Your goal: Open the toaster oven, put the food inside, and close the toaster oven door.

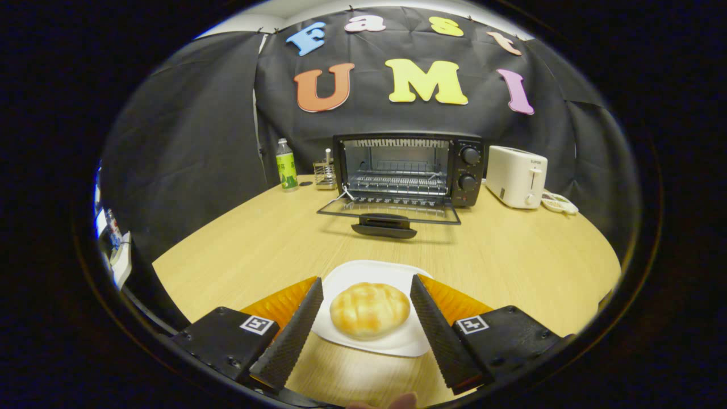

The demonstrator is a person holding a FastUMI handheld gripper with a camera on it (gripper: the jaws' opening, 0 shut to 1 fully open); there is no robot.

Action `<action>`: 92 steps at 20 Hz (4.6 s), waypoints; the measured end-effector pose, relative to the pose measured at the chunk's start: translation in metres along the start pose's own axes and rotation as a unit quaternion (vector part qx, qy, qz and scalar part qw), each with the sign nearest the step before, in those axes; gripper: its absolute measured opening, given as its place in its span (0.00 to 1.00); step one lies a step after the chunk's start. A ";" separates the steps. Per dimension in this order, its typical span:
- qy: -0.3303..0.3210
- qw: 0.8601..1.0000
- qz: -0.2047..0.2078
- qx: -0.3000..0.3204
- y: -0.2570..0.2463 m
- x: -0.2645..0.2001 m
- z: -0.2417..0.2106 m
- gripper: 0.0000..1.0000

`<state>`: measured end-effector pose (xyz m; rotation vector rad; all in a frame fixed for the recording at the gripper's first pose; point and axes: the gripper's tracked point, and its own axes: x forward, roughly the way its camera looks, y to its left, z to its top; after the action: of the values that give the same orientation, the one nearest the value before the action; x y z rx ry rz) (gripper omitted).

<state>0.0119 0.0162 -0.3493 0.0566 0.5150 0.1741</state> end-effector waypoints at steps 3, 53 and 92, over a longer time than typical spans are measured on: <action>0.021 1.000 0.004 0.007 0.000 0.002 -0.013 1.00; -0.034 0.966 -0.041 0.255 -0.092 0.275 0.214 0.57; 0.085 0.993 -0.043 0.071 -0.023 0.117 0.043 1.00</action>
<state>0.1368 0.0138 -0.3710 0.1589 0.6981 0.0584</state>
